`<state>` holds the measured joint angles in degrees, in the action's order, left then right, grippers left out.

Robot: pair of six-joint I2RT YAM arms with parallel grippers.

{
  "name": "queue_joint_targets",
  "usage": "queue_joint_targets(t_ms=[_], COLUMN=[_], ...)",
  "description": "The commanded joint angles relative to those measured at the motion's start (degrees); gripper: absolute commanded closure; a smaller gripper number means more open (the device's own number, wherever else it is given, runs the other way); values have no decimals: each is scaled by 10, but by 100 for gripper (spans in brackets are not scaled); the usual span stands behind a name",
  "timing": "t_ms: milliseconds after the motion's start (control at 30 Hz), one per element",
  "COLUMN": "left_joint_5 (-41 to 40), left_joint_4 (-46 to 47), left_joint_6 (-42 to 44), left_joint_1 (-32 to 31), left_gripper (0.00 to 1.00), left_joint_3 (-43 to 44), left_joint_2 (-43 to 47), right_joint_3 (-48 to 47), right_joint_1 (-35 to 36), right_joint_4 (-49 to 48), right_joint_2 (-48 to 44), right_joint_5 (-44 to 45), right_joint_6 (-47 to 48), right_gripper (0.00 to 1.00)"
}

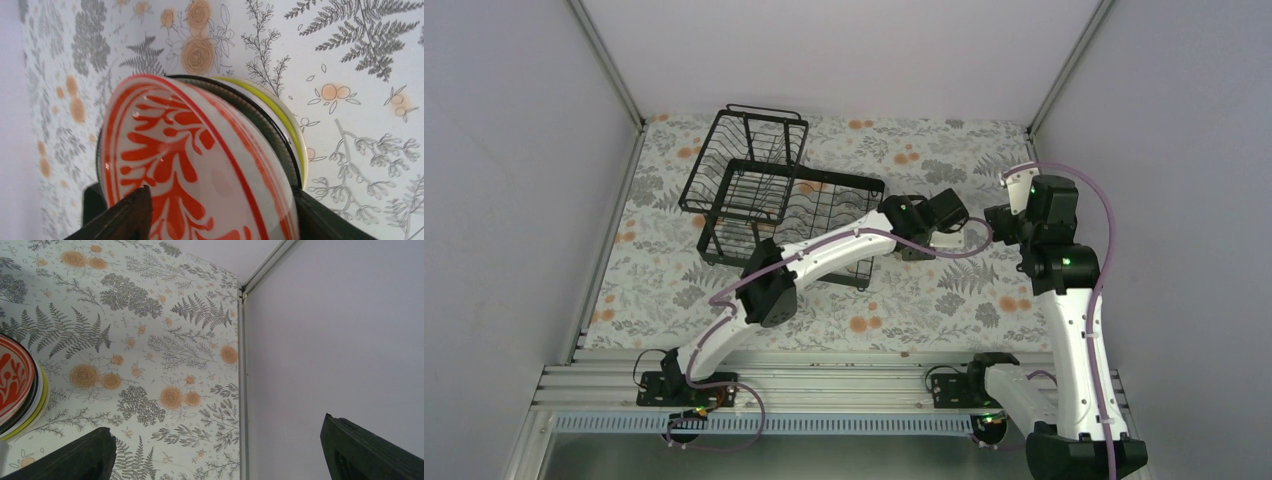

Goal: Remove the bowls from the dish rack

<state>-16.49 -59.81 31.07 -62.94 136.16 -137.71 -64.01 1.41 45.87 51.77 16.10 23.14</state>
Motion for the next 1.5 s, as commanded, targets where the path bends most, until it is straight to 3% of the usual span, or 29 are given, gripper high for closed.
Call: queue_joint_targets(t_ms=[0, 67, 267, 433, 967, 1167, 1467], left_joint_5=[-21, -32, -43, -24, 18, 16, -49], left_joint_4=[-9, -25, -118, -83, -122, -123, -95], left_joint_6=[2, 3, -3, -8, -20, -21, -29], left_joint_1=[-6, -5, 4, 18, 35, 30, 47], left_gripper=[31, 27, 21, 18, 0, 0, 0], left_joint_3=[-11, 9, 196, 119, 126, 139, 180], left_joint_2=[24, 14, -52, -6, 41, 60, 143], right_joint_3=[4, 5, 11, 2, -29, -27, -3], right_joint_1=[-6, -6, -10, -15, -28, -28, -28], right_joint_4=[-10, -10, -7, -8, 43, 52, 50], right_joint_2=[-9, -10, -10, -9, 2, 16, 54], right_joint_5=[-5, -2, 2, 11, 34, 19, -139], right_joint_6=[9, 10, 10, 6, -7, -12, 6], right_gripper=[0, 0, 0, 0, 0, 0, 1])
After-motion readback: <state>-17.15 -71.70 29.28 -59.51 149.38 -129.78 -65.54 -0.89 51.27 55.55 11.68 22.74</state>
